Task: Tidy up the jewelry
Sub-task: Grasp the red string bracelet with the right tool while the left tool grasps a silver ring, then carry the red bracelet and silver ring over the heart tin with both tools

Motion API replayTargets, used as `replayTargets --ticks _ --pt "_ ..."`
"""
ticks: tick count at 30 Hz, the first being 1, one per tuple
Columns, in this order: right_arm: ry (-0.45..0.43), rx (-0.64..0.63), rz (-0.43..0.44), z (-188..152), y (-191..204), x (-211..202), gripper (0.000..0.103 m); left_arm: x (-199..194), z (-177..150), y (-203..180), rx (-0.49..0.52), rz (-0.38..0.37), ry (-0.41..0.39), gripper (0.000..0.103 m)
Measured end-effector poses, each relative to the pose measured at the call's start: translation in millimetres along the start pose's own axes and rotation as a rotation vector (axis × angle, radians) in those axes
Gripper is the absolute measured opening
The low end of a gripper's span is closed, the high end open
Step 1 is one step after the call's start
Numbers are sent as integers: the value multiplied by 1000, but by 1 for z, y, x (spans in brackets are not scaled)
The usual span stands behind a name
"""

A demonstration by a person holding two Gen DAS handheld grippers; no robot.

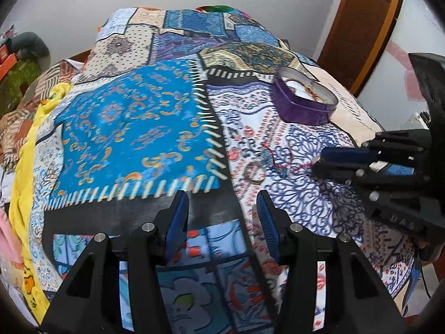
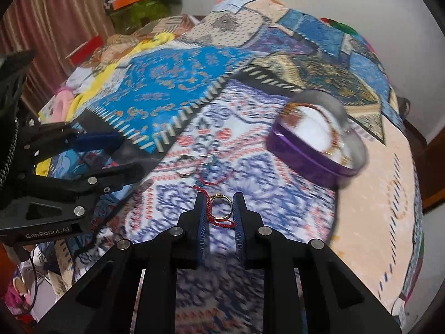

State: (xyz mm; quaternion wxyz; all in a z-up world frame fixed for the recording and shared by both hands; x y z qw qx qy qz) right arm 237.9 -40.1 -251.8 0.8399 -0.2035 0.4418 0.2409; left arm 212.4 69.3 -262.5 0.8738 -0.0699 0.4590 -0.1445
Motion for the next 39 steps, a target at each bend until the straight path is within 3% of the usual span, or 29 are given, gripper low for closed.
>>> replayTargets --ticks 10,19,26,39 --pt "-33 117 -31 -10 -49 -12 17 25 10 -18 42 -11 35 49" --pt "-34 176 -33 -22 -74 -14 17 39 18 -23 45 -18 37 20" --pt "-65 194 -20 -20 -77 -24 17 35 19 -24 52 -2 29 20" --pt "-176 212 -35 -2 -84 -64 17 -1 37 -30 50 -1 -70 20"
Point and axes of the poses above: each gripper's, at about its wrist camera, not at the fingertips, and x roughly the way its jaws point, y to its left, z to its top, the point moved 4 cm from there along x, roughly the way its jaws point, and after that the axes turned 9 degrees about -z, right-handed, at the moved point
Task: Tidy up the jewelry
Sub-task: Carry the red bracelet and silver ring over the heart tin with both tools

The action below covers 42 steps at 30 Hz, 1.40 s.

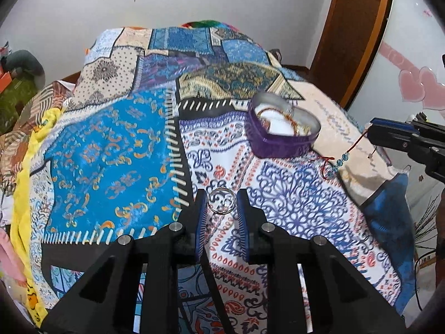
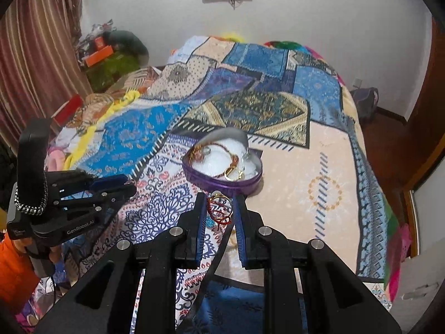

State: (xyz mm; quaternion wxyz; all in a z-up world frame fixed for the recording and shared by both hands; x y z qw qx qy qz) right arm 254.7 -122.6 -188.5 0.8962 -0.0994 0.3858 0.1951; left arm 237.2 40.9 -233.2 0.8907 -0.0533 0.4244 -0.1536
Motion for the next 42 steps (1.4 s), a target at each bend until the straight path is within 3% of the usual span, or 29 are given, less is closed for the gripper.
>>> replayTargets --ticks 14,34,42 --pt "-22 -1 10 11 0 5 17 -5 39 -21 45 -30 -70 20" --pt "66 -9 -3 19 -10 61 17 43 73 -35 51 -144 -40 20" --pt "85 -11 0 21 -16 69 17 59 75 -39 64 -150 -11 20"
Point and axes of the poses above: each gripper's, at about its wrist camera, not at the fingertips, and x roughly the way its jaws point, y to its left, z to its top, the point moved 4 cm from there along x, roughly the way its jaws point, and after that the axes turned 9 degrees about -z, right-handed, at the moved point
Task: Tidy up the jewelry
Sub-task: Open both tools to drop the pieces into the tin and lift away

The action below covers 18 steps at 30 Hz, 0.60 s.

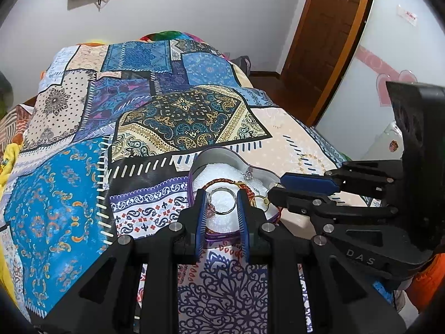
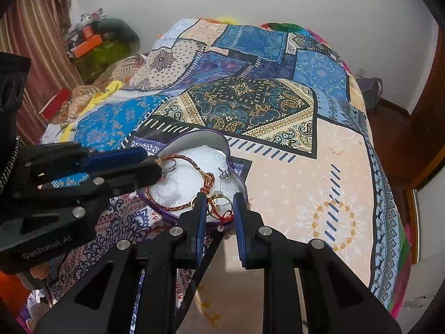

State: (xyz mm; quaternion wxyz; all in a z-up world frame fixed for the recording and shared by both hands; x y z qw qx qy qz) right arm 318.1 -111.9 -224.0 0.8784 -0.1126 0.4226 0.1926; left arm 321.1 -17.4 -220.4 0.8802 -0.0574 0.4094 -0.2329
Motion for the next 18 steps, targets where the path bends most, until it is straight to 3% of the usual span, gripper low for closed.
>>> replayTargets --ticks 18 --pt "16 -27 22 1 5 6 17 3 -3 -3 2 -3 27 20"
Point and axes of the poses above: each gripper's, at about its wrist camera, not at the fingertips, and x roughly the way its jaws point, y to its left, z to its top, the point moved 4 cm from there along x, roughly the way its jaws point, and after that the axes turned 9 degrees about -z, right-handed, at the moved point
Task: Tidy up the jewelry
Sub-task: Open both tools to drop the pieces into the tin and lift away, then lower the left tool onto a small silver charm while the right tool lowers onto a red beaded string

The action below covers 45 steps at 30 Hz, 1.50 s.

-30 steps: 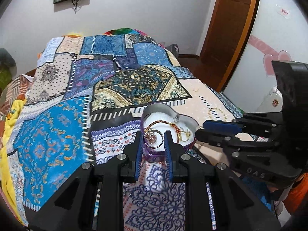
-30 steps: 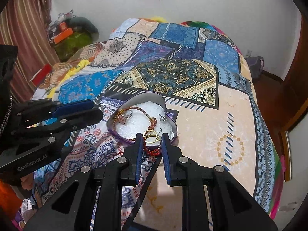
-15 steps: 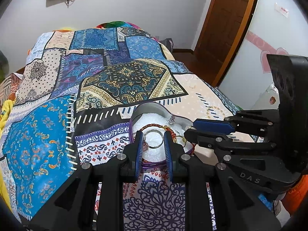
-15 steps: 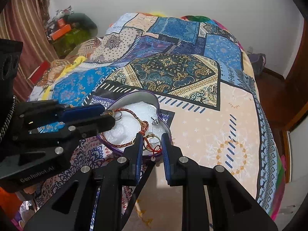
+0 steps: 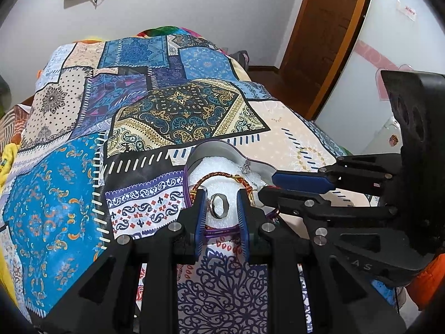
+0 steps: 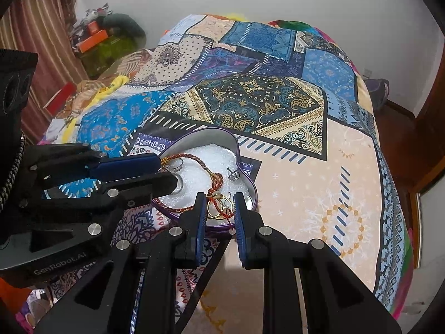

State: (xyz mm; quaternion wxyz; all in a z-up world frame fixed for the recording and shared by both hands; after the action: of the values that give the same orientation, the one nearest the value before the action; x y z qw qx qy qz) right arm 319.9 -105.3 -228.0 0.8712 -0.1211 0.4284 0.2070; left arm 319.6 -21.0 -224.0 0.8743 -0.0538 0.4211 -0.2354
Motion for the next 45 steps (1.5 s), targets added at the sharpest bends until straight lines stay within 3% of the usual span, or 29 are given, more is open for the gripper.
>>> replayTargets --ticks 11,13,17,18,25,32,43,45 --pt "-1 -2 -24 -3 2 -15 19 -26 -4 1 -5 39 -28 22" --pt "-6 3 -29 -3 3 -20 21 -33 -5 4 -9 58 -37 31" --pt "-23 25 -43 -2 1 -31 44 -49 -6 10 -26 89 -59 37" --pt "-34 31 -45 -1 0 -35 46 -53 -7 12 -30 97 -64 37" --pt "-68 55 -53 -2 -2 -54 46 -78 -19 27 -55 151 -82 43" --pt "-45 65 -44 -11 3 -50 46 -75 -44 39 -82 173 -30 43" --pt "23 55 -31 -38 14 -32 46 -46 -87 44 -115 112 74 43" --pt "30 53 -29 -41 16 -30 46 -41 -90 43 -114 105 79 37"
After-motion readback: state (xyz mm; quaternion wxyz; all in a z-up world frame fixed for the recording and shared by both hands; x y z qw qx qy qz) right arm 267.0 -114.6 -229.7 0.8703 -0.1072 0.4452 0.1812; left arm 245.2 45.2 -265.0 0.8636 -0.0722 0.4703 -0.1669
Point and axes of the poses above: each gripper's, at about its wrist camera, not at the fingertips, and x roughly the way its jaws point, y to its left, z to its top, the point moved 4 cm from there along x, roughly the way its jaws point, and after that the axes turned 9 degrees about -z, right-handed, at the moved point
